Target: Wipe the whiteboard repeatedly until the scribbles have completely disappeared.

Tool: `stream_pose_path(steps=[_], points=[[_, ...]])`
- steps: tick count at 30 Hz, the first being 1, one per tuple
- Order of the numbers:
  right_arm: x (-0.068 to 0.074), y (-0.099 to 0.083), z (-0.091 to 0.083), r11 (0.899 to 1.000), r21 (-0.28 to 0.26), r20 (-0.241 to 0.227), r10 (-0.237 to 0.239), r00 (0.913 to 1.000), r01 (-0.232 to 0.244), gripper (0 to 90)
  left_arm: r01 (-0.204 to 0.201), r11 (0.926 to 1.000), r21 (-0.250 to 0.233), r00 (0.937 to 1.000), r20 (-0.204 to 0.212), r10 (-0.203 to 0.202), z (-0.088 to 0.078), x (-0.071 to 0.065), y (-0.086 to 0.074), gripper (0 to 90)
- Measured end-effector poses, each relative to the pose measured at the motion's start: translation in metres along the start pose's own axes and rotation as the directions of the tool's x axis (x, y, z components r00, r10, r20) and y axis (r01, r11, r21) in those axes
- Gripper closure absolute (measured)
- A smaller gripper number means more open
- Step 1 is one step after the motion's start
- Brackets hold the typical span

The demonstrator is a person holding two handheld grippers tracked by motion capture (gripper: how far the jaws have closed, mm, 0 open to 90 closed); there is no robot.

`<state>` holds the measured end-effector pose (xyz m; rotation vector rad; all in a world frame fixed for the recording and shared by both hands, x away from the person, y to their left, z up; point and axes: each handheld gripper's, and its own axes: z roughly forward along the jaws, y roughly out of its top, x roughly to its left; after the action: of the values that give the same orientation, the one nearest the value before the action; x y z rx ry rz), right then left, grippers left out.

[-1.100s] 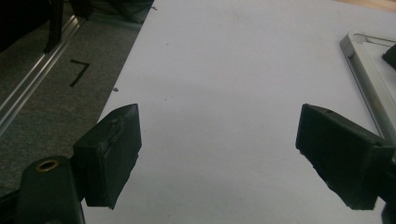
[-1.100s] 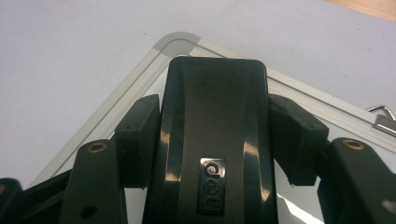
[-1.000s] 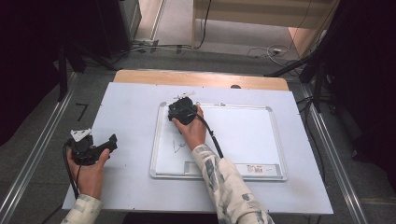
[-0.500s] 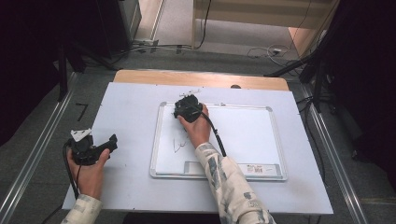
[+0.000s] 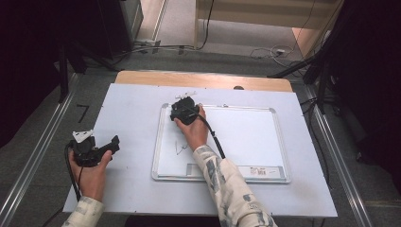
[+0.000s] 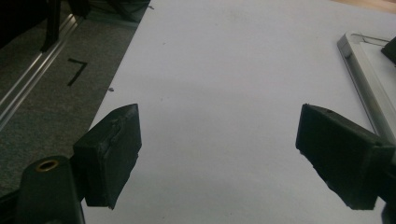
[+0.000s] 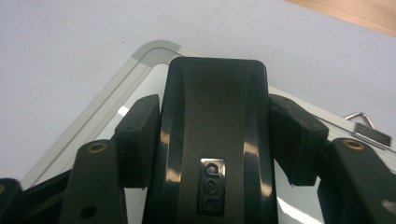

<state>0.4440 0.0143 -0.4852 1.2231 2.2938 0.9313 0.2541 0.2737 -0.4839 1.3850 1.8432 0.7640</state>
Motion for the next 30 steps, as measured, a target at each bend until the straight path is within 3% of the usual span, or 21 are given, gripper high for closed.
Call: stream_pose_path(steps=[12,18,30], points=[[0.023,0.002,0.003,1.000,-0.002,-0.044,-0.023,0.9987,0.023,36.5,-0.002,1.0000,-0.001,1.0000,0.003,0.002,0.001,0.000,0.000,14.9],[0.017,0.005,0.005,1.000,-0.008,-0.049,-0.021,0.9986,0.021,36.6,-0.002,1.0000,0.002,1.0000,0.002,0.002,0.000,0.001,0.000,14.9],[-0.013,0.004,0.001,1.000,0.010,0.010,-0.005,0.9999,0.004,36.9,-0.002,1.0000,0.003,1.0000,0.002,0.002,0.000,0.002,0.000,14.9]])
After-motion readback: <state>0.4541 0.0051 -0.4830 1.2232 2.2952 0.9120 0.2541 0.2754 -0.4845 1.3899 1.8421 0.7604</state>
